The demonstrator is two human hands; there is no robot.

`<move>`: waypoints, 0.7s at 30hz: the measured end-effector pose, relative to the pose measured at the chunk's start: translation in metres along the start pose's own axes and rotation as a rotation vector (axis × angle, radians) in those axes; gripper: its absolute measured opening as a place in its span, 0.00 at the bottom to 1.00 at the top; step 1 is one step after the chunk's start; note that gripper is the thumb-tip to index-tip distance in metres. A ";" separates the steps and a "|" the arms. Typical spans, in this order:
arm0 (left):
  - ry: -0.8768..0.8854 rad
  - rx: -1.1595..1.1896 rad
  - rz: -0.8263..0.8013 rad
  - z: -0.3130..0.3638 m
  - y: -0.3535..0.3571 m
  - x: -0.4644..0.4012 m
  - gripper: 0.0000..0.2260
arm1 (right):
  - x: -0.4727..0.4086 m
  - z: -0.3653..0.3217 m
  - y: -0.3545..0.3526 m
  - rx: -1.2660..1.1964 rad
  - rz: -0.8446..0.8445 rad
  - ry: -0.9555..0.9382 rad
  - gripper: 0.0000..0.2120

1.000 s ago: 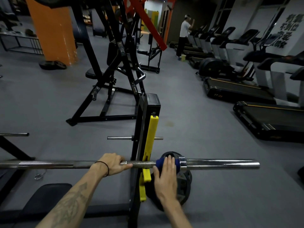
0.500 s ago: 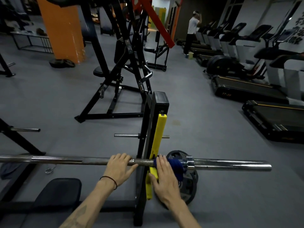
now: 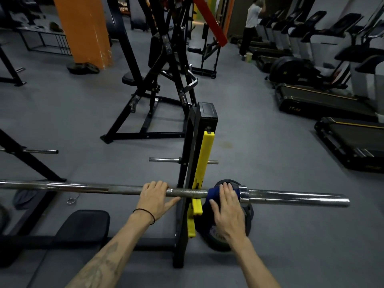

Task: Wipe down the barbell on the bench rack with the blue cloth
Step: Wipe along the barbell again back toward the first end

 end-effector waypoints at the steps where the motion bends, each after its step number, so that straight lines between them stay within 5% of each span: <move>1: -0.009 -0.003 0.000 0.001 -0.001 0.000 0.25 | 0.001 -0.007 0.001 -0.037 0.017 0.097 0.42; 3: -0.019 -0.006 -0.007 0.001 0.000 -0.001 0.26 | 0.005 -0.034 0.011 -0.106 0.001 0.201 0.43; 8: -0.002 -0.011 -0.044 0.000 -0.001 -0.003 0.27 | 0.009 -0.029 0.011 -0.040 -0.063 -0.139 0.36; 11: 0.008 -0.026 -0.074 0.001 -0.001 -0.006 0.28 | 0.006 0.004 -0.002 -0.035 -0.007 0.028 0.37; 15: 0.035 -0.033 -0.147 -0.001 -0.002 -0.011 0.30 | 0.008 -0.038 0.013 -0.185 0.016 0.276 0.43; 19: 0.128 -0.060 -0.306 0.001 -0.005 -0.020 0.23 | 0.013 -0.052 0.020 -0.105 -0.074 -0.095 0.38; 21: 0.147 -0.074 -0.359 0.000 -0.006 -0.024 0.23 | 0.008 -0.025 0.013 -0.047 -0.026 -0.133 0.37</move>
Point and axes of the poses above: each hand's wrist, its own x-axis away from the middle knuckle, its own y-axis out of the palm, z = x × y, the point moved 5 cm from there along -x, towards the middle knuckle, and after that the axes turned 13 degrees about z, right-handed, at the moved point
